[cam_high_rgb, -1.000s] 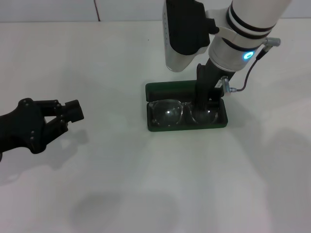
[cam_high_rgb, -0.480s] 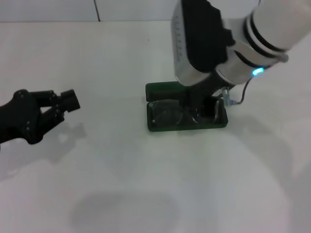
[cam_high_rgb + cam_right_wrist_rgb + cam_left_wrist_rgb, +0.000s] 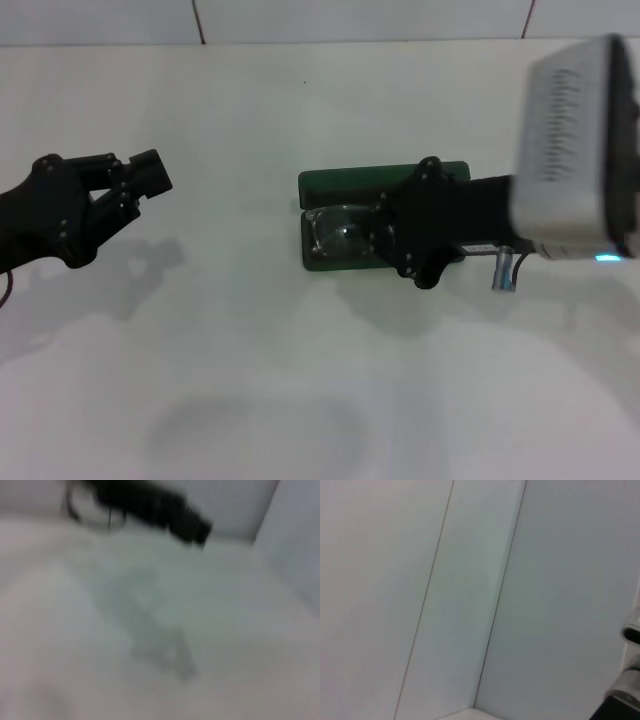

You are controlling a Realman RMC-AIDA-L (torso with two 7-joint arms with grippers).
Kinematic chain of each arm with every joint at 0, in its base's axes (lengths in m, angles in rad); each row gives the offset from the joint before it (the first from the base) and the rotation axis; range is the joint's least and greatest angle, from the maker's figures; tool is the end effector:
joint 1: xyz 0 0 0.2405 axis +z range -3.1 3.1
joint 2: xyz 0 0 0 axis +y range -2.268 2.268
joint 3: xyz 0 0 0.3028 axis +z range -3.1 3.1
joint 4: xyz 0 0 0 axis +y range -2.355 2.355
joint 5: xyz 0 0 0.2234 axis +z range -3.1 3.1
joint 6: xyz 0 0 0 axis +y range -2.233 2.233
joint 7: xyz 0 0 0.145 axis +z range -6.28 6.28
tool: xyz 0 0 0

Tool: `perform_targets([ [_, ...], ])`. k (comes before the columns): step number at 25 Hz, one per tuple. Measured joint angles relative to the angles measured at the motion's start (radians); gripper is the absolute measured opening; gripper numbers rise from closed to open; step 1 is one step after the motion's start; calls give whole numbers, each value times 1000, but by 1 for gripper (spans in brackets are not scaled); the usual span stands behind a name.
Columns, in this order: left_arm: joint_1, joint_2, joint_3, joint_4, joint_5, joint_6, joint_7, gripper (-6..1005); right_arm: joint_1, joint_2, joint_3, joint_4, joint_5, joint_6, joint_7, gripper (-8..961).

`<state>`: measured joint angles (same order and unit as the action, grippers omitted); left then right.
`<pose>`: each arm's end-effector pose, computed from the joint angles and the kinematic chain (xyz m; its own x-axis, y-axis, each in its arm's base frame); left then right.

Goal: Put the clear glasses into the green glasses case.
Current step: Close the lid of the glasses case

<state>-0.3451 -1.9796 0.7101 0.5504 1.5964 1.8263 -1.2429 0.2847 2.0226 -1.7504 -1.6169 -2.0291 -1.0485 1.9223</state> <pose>-0.3363 0.2995 0.0381 0.5884 0.1896 0.7861 0.4549 -0.8813 -0.1280 0.1522 0.3290 -0.0576 0.9881 0.0756 -0.1339 0.0246 -0.9374 -0.3473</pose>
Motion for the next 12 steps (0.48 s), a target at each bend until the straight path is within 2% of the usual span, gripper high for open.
perform_targets([
  [3,5,2,0,0,-3,3,-4,134,-61,-5,25,14,173,8,-154,119],
  [6,-10,-3,2,0,1,5,-4,134,-93,-10,118,63,325,-82,-254,124],
  [8,-42,-14,6,0,4,4,-4,135,-108,-10,220,121,420,-183,-305,127],
  [11,-89,-30,8,0,8,0,1,135,-93,-11,497,347,615,-489,-398,132],
  [12,-101,-33,8,0,8,-2,2,136,-66,-12,600,443,644,-584,-419,134],
])
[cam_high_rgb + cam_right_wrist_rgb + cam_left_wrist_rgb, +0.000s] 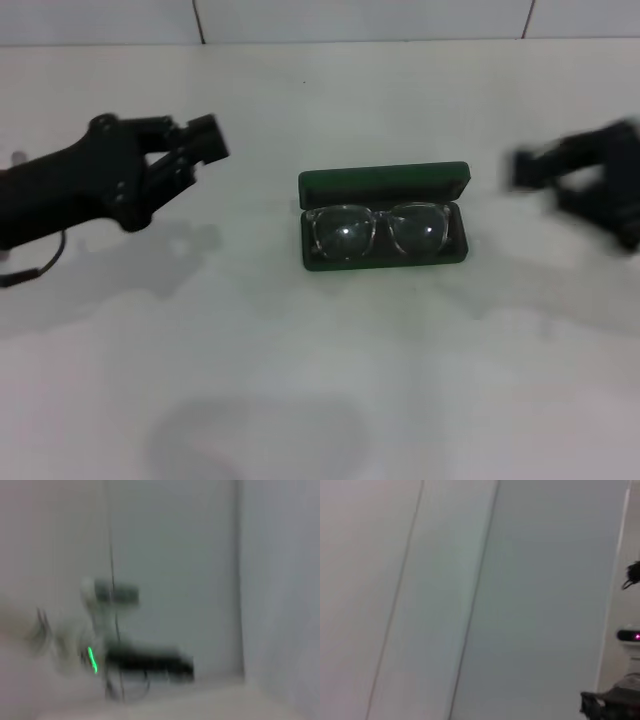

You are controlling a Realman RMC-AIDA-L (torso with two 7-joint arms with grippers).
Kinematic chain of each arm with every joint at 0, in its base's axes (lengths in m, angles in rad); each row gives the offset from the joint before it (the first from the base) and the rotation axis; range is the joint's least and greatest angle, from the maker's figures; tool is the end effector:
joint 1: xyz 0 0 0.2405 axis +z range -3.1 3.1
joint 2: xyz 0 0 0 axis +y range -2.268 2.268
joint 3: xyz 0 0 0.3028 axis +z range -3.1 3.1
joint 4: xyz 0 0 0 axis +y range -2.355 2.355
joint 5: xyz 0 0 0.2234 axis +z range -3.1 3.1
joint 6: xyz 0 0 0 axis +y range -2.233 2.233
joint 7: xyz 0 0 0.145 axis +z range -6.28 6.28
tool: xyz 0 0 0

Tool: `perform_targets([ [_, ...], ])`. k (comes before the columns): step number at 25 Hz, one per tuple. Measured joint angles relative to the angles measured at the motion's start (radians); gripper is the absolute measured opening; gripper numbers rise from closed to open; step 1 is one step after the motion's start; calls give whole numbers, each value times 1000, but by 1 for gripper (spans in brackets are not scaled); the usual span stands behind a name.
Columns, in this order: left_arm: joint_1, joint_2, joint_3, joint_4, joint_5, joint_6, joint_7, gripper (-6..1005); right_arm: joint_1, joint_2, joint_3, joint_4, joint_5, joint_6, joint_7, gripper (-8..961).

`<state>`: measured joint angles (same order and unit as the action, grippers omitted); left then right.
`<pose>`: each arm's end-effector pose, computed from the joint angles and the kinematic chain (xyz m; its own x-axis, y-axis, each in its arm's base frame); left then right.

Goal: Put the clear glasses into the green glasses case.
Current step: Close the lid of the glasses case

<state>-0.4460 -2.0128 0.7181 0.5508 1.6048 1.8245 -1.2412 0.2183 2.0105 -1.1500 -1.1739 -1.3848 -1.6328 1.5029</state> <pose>-0.2984 0.3282 0.0222 0.5897 0.1469 0.7941 0.3632 -0.9265 -0.0983 0.2466 0.3088 0.0463 0.7419 -0.0522 -0.6685 -0.2274 -0.9575 -0.1776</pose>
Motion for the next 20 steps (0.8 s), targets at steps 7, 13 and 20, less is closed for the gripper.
perform_targets([
  [7,-41,-15,1,1,3,-4,-5,137,144,-96,624,573,-50,-513,-162,146],
  [13,-108,-46,3,-3,83,-75,-4,138,78,-81,633,535,-57,-499,-194,156],
  [20,-166,-74,4,-42,176,-196,14,140,53,-77,619,525,-131,-349,-206,265],
])
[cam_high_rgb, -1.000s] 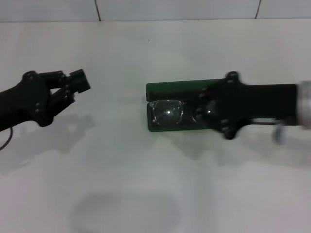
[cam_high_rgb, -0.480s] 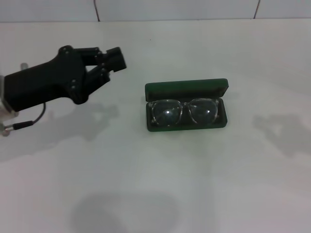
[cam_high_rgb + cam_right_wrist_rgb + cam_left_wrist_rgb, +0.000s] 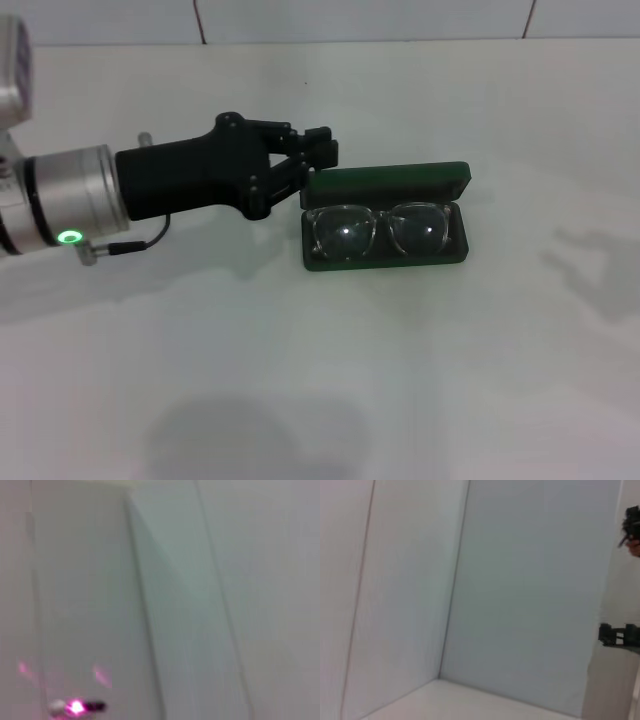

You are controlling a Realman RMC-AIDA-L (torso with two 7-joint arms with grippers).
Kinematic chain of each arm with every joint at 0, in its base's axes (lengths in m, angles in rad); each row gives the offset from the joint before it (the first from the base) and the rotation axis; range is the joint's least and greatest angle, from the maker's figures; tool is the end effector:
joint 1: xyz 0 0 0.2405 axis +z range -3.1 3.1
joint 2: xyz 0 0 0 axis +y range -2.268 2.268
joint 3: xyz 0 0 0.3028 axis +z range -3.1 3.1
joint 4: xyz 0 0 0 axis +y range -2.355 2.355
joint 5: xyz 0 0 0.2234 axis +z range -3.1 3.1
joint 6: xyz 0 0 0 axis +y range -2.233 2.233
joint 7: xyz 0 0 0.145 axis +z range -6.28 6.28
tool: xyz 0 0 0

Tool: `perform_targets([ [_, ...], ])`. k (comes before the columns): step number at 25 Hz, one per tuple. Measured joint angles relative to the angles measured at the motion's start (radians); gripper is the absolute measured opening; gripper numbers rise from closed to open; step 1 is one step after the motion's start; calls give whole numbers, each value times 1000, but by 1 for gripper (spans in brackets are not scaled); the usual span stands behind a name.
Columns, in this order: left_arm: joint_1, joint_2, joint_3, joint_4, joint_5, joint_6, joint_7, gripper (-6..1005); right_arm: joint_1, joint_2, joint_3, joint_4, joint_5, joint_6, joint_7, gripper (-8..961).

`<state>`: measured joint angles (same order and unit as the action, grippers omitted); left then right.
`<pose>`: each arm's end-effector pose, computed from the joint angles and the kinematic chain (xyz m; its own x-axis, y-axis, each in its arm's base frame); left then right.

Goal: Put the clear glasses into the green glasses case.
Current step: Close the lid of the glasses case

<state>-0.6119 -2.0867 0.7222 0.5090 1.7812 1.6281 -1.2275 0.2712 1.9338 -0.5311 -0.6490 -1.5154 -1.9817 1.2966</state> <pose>-0.2550 0.3720 -0.0390 0.7034 0.1894 0.6851 0.3319 -0.9398 -0.0809 0.3507 0.2719 0.1102 0.5355 -0.0279 -0.8440 -0.4473 -0.8571 -0.2555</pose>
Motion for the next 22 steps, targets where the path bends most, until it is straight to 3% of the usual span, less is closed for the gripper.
perform_targets([
  [5,-31,-2,0,-84,-13,-93,102,141,-26,-6,-4,9,-7,93,-8,344],
  [15,-78,-8,-1,-196,-49,-277,205,201,-41,4,29,7,-7,105,-9,499],
  [22,-164,-11,3,-276,-118,-348,222,204,-28,4,27,18,-8,119,-18,503],
])
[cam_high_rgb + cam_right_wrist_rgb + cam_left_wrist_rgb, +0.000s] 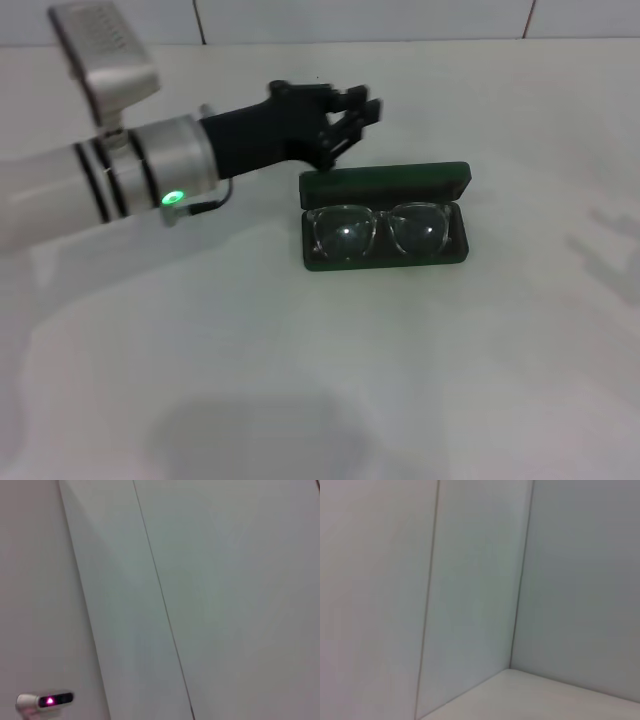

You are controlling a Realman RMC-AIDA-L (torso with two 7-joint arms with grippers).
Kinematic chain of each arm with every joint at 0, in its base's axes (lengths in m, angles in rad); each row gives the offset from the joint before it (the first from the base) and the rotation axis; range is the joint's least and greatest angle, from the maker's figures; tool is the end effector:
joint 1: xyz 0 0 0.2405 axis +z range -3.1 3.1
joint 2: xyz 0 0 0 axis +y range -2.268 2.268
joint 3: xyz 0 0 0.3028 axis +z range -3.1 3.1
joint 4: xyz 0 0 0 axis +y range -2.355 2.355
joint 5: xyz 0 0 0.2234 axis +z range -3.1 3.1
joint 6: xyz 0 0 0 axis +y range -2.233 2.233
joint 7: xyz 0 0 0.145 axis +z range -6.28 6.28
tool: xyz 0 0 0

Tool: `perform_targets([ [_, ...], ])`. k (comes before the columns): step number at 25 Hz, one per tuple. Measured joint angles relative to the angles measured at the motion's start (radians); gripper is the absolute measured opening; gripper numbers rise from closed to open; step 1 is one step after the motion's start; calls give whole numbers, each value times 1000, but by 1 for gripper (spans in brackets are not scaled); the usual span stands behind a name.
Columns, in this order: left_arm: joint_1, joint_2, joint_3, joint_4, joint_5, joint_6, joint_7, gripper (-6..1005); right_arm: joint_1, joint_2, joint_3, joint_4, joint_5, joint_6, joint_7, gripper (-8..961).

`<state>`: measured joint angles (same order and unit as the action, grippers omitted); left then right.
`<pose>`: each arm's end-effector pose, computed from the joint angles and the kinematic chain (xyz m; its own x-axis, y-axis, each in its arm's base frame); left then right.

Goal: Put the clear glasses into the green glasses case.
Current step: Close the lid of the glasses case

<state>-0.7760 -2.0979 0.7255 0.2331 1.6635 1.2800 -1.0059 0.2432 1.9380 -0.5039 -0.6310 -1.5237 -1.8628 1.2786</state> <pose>-0.2327 0.4186 -0.0908 0.7362 0.1574 0.6582 0.4099 -0.8776 -0.2487 0.3723 0.2735 0.1099 0.5479 -0.0504 -0.8351 -0.5589 -0.7648 -0.3205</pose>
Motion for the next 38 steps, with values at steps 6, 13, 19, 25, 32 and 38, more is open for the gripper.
perform_targets([
  [6,-67,0,136,-25,0,-130,-74,202,3,2,-13,0,-17,6,-10,506],
  [13,-86,-5,189,-31,-5,-199,-96,200,1,22,-6,1,-50,18,-53,510],
  [19,-91,-3,214,-26,1,-211,-116,199,5,22,-9,9,-51,22,-57,514],
  [25,-92,-4,241,-27,-3,-242,-119,199,5,25,-5,9,-52,22,-67,517],
  [32,-86,-5,245,-29,-3,-244,-121,198,4,26,-3,10,-52,19,-68,521],
  [38,-79,-6,295,-28,-11,-237,-120,198,4,29,-5,10,-52,20,-70,524],
])
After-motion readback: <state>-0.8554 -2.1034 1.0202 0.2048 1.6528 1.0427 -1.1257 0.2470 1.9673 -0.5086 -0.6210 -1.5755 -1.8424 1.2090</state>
